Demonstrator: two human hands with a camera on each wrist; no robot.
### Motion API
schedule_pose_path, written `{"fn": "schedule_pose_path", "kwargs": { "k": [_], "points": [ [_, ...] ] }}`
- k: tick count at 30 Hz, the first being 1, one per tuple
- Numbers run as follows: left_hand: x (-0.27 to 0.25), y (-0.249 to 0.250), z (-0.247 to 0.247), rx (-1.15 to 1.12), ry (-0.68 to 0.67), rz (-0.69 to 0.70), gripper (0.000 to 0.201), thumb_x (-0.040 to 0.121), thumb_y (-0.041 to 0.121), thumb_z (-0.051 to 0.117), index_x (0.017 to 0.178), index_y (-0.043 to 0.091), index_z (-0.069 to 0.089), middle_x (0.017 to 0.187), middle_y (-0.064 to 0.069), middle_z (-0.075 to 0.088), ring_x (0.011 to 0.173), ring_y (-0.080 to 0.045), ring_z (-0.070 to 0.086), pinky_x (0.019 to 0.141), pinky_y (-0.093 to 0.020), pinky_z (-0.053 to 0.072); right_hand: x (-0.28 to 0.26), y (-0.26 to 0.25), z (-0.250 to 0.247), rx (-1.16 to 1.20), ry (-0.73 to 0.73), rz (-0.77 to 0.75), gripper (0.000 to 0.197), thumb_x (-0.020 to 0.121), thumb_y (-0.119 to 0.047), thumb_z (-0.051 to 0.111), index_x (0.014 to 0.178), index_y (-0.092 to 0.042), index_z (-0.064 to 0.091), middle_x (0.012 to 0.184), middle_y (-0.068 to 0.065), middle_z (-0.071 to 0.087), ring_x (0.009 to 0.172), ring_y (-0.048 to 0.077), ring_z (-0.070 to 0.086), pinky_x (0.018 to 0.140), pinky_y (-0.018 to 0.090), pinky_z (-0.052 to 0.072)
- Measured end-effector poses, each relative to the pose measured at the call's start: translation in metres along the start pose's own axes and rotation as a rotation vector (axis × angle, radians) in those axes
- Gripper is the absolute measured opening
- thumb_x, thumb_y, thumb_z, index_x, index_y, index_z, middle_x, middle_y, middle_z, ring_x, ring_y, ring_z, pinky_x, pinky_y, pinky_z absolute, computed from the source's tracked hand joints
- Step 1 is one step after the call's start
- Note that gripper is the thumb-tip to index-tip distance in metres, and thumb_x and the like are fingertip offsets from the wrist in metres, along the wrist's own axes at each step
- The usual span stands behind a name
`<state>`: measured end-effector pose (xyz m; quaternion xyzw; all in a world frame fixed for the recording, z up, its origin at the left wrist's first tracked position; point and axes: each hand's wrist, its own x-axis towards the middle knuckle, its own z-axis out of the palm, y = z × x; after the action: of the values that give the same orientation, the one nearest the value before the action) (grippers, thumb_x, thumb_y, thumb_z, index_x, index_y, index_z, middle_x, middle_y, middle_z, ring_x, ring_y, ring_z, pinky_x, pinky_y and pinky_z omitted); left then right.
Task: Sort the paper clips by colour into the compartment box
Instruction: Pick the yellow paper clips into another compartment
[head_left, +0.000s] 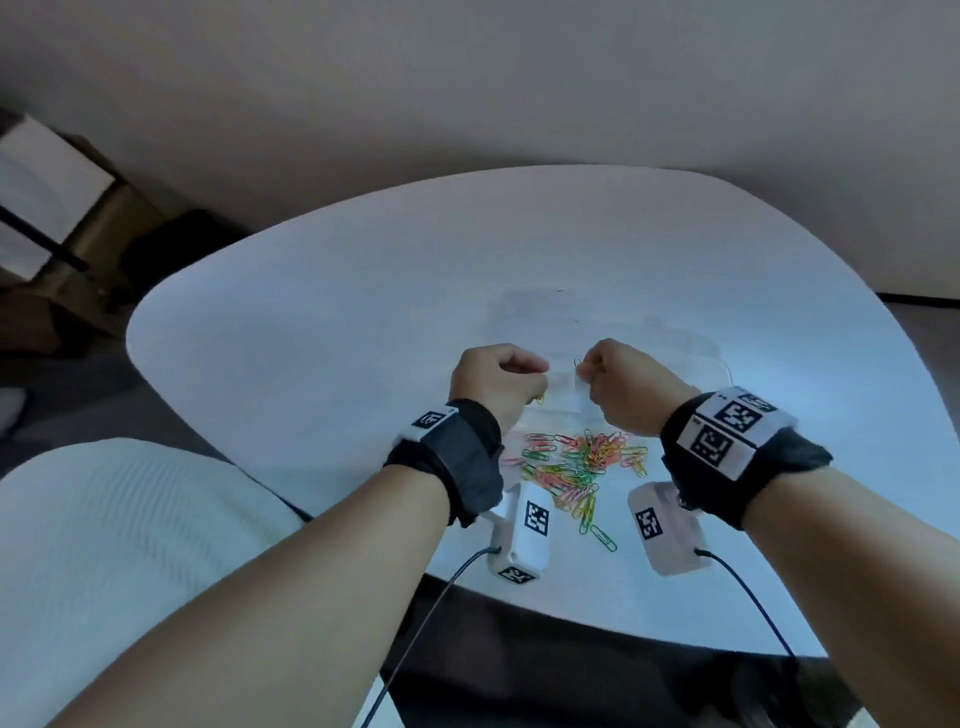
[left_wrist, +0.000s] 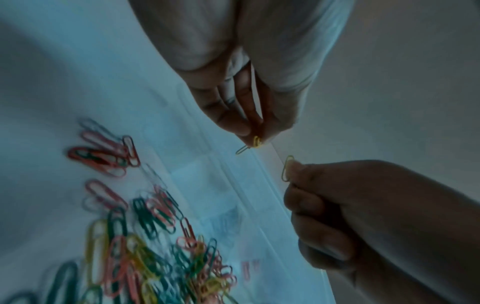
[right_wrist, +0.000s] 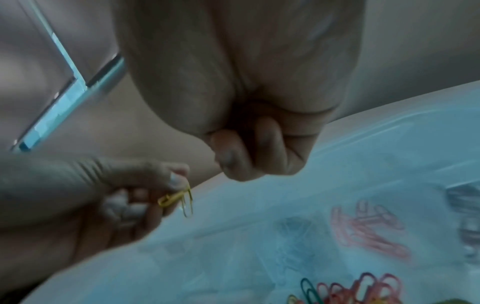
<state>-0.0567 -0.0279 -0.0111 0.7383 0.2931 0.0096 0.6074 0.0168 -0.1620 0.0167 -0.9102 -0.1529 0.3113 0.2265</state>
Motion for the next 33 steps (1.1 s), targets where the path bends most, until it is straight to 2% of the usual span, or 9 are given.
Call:
{"fn": "schedule_pose_path", "kwargs": {
  "k": [6,11,16,20,22,24,26,29,33],
  "points": [
    [0.015,0.015,-0.004,0.069,0.049,0.043,0.019,0.074,0.004,0.071,0.071,0.023,0.071,0.072,0.005,0.069,0.073,-0.015,0.065,0.079,-0.029,0.057,0.017,-0.012,0.016,-0.163,-0.034,0.044,0.023,0.099,-0.021,0.047,0.115,-0.008,0.057,0.111,0.012,0.063,0.097,0.026,0.059,0.074,0.031,0.044],
    [0.028,0.023,0.013,0.338,-0.031,0.042,0.015,0.077,0.006,0.07,0.082,0.02,0.072,0.089,-0.001,0.072,0.085,-0.02,0.068,0.08,-0.029,0.056,0.013,-0.005,0.008,-0.023,0.089,0.064,0.013,0.095,-0.007,0.052,0.099,-0.009,0.064,0.08,0.004,0.073,0.055,0.015,0.063,0.058,0.03,0.053],
    [0.026,0.023,0.002,0.412,-0.011,0.05,0.02,0.084,0.007,0.064,0.097,0.02,0.071,0.093,-0.001,0.071,0.087,-0.021,0.066,0.081,-0.028,0.055,0.016,-0.015,0.007,0.166,0.21,0.084,0.013,0.092,-0.003,0.057,0.093,-0.006,0.07,0.078,0.007,0.072,0.061,0.021,0.072,0.063,0.034,0.061],
    [0.017,0.035,-0.012,0.446,0.047,0.131,0.022,0.085,0.007,0.057,0.096,0.023,0.068,0.088,0.005,0.065,0.082,-0.017,0.061,0.071,-0.023,0.048,0.021,-0.022,0.012,0.083,0.081,0.095,0.032,0.081,-0.013,0.075,0.112,-0.009,0.065,0.085,0.009,0.073,0.07,0.017,0.072,0.071,0.032,0.06],
    [0.011,0.041,-0.015,0.474,0.027,0.166,0.021,0.084,0.008,0.057,0.094,0.024,0.067,0.087,0.007,0.065,0.079,-0.016,0.06,0.068,-0.023,0.044,0.02,-0.019,0.008,0.018,0.069,0.056,0.033,0.084,-0.016,0.073,0.115,-0.012,0.064,0.088,0.005,0.074,0.067,0.011,0.07,0.064,0.025,0.058],
    [0.003,0.043,-0.014,0.504,-0.009,0.197,0.02,0.082,0.009,0.058,0.089,0.026,0.066,0.087,0.008,0.065,0.079,-0.015,0.06,0.068,-0.023,0.044,0.007,-0.014,-0.005,0.021,0.164,0.023,0.015,0.09,-0.014,0.062,0.103,-0.015,0.068,0.083,0.004,0.074,0.058,0.01,0.067,0.051,0.022,0.052],
    [-0.004,0.044,-0.01,0.526,-0.061,0.209,0.019,0.081,0.01,0.059,0.085,0.027,0.066,0.087,0.009,0.066,0.081,-0.016,0.061,0.072,-0.025,0.049,-0.01,0.003,-0.018,0.004,0.281,0.021,0.022,0.09,-0.012,0.05,0.085,-0.014,0.071,0.074,0.003,0.073,0.054,0.014,0.068,0.052,0.028,0.056],
    [-0.014,0.039,0.003,0.585,-0.154,0.216,0.019,0.079,0.009,0.059,0.081,0.027,0.066,0.089,0.006,0.067,0.084,-0.018,0.063,0.077,-0.028,0.053,-0.036,0.038,-0.03,-0.137,0.134,0.116,0.028,0.085,-0.012,0.045,0.075,-0.011,0.071,0.07,0.003,0.072,0.056,0.017,0.07,0.059,0.031,0.058],
    [-0.026,0.021,0.018,0.706,-0.269,0.195,0.021,0.078,0.007,0.058,0.078,0.026,0.066,0.086,0.006,0.065,0.084,-0.019,0.063,0.075,-0.027,0.051,-0.057,0.083,-0.013,-0.303,-0.06,0.177,0.025,0.085,-0.014,0.051,0.094,-0.02,0.074,0.096,0.004,0.073,0.082,0.021,0.07,0.077,0.034,0.058]
  ]
}}
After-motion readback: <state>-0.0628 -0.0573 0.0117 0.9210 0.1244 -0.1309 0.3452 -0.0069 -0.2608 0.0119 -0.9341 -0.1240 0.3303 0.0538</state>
